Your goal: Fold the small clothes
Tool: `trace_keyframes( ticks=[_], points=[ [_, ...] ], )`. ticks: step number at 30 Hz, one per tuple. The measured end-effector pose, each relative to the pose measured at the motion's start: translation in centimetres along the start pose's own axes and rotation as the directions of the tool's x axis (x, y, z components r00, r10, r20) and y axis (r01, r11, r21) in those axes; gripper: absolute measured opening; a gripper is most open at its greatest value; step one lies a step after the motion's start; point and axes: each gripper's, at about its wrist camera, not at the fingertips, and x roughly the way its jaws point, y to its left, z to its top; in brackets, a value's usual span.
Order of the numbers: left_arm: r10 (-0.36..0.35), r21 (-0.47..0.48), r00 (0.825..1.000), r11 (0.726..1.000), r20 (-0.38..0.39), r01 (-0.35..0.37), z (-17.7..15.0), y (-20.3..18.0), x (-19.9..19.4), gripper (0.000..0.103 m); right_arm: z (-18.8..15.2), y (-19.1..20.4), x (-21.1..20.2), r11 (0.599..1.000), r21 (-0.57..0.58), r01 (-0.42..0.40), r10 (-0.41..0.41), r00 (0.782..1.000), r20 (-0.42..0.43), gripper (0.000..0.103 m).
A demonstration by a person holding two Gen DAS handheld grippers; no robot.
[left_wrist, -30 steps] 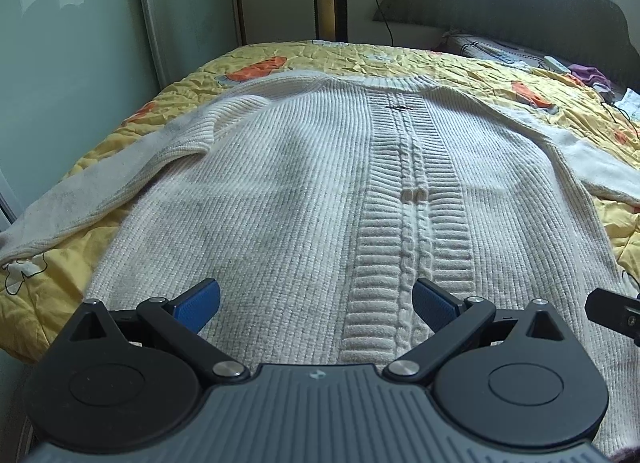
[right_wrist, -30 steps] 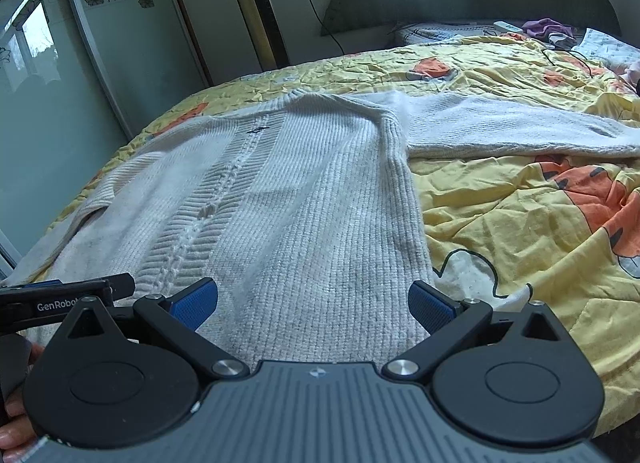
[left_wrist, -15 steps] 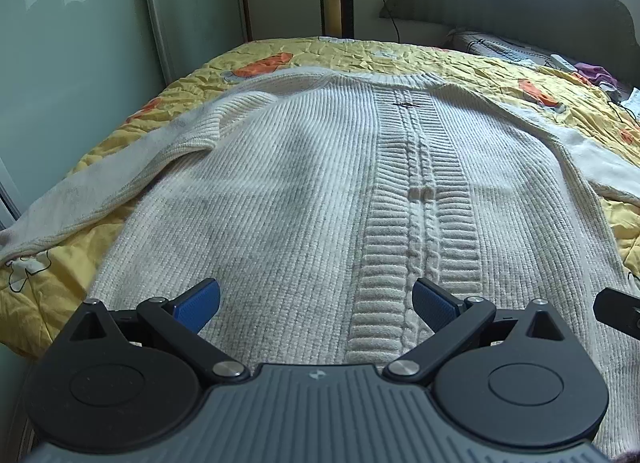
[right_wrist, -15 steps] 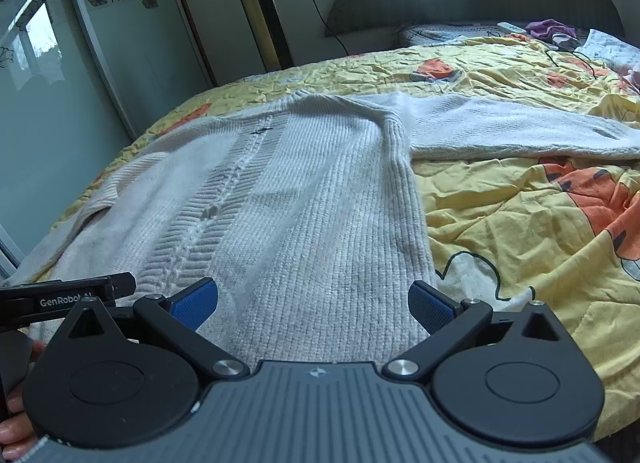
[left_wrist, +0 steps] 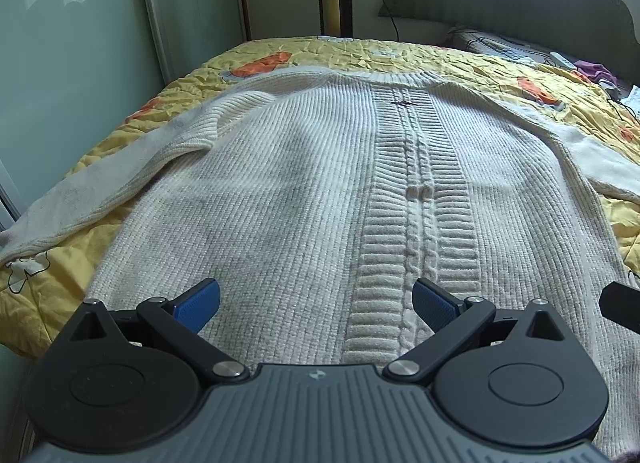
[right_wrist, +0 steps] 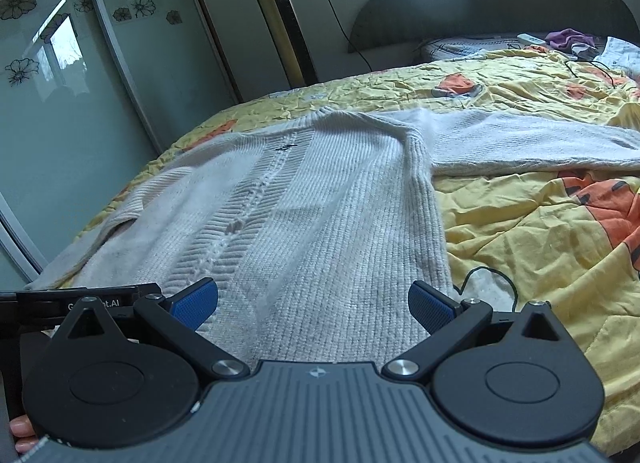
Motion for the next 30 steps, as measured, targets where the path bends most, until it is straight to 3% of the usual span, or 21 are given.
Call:
trace_keyframes(
  ticks=[21, 30],
  points=[
    [-0.007, 0.033, 1.0, 0.999, 0.015, 0.007, 1.5, -2.0, 0.3, 0.103, 0.6, -1.0, -0.3, 0.999, -0.018, 0.032, -0.032, 0.999, 0.005, 0.103],
    [-0.042, 0.048, 0.999, 0.998, 0.027, 0.04, 2.7, -3.9, 0.9, 0.103, 1.3, -2.3, -0.5, 0.999, -0.019, 0.048, -0.048, 0.999, 0.025, 0.103]
  ],
)
